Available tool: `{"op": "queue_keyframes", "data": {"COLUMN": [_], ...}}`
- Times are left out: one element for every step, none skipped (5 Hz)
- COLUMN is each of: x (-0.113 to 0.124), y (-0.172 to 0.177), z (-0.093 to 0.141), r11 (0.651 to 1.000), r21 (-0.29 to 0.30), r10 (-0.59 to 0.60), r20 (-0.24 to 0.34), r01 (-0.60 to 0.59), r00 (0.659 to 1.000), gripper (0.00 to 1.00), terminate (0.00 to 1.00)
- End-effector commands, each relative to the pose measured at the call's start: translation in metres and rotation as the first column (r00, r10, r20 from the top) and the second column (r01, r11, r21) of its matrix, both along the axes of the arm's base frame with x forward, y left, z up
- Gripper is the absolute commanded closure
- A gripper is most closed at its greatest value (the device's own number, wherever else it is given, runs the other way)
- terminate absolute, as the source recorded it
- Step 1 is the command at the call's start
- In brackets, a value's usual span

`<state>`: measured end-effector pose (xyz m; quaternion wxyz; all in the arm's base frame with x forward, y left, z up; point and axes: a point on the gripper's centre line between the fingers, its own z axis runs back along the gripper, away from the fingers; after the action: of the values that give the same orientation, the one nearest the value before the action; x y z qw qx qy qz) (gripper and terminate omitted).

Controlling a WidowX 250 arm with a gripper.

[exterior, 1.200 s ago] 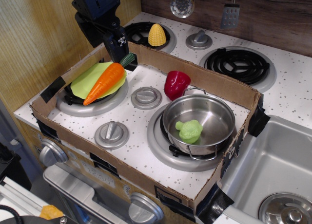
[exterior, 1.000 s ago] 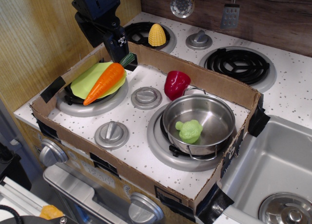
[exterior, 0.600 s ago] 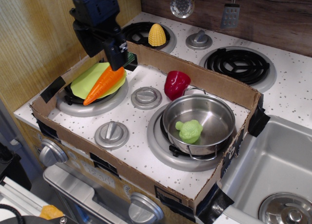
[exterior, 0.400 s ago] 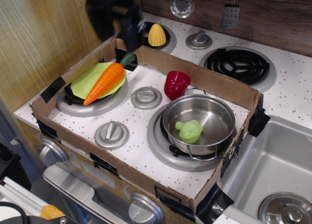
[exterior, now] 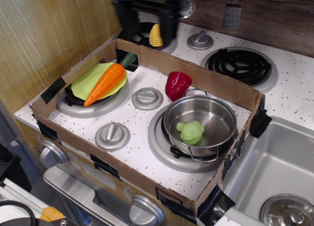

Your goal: Take broccoli out of pan

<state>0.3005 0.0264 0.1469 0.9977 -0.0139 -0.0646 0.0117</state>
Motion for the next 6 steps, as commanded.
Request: {"op": "queue_keyframes", "data": {"x": [0.001,0.003,0.006,0.006,0.001,-0.004], "y": [-0.044,-0.057,-0.072,-0.079,-0.081,-0.078], "z": [-0.030,-0.047,-0.059,-0.065,-0.074,-0.083], "r11": [0.999,1.000,0.999,0.997,0.991,0.985], "r21": [-0.035,-0.017,0.017,0.054,0.108,0.133], "r10": [0.025,0.020,0.042,0.050,0.068,0.087], "r20": [0.050,0.057,0.075,0.103,0.127,0.153], "r01": [-0.023,-0.019,-0.044,-0.055,-0.082,-0.107], "r00": [0.998,0.998,0.996,0.993,0.989,0.984], "gripper": [0.00,0.00,0.00,0.00,0.00,0.00], "terminate": [0.00,0.00,0.00,0.00,0.00,0.00]}}
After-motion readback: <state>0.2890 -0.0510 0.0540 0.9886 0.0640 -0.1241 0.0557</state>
